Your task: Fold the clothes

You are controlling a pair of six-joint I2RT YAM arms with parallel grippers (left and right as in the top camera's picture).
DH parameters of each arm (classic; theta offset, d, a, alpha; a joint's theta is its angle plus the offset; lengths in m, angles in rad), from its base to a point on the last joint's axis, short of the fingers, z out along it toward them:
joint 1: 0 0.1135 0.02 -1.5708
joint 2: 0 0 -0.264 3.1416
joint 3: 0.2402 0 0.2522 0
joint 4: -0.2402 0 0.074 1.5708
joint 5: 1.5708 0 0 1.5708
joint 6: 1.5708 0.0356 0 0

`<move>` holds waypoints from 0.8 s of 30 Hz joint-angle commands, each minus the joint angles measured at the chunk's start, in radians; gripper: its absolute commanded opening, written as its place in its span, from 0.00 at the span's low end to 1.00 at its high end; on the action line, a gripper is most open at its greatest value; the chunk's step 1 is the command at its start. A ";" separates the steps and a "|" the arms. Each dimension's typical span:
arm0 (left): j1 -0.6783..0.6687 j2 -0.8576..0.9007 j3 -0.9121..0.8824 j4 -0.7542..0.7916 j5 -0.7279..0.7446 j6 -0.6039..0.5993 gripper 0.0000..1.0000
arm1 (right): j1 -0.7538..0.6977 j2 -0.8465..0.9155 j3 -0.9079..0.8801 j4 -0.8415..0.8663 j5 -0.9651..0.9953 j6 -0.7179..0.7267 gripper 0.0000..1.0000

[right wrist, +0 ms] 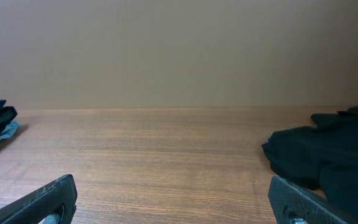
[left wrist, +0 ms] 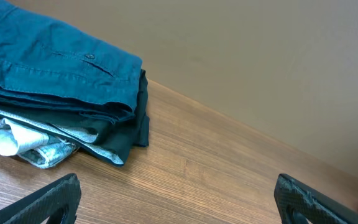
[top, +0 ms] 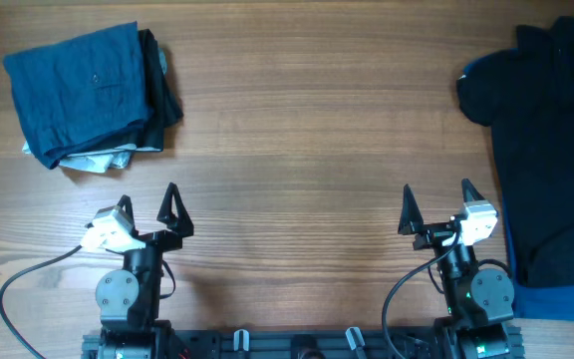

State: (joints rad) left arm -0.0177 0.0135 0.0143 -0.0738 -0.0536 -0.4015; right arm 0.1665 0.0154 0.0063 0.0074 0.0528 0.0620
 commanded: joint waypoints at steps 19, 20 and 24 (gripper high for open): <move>0.047 -0.011 -0.008 -0.001 0.080 0.414 1.00 | -0.005 -0.008 -0.001 0.005 -0.013 0.001 1.00; 0.056 -0.011 -0.008 -0.001 0.080 0.414 1.00 | -0.005 -0.008 -0.001 0.005 -0.013 0.000 1.00; 0.086 -0.011 -0.008 -0.001 0.079 0.414 1.00 | -0.005 -0.008 -0.001 0.005 -0.013 0.001 1.00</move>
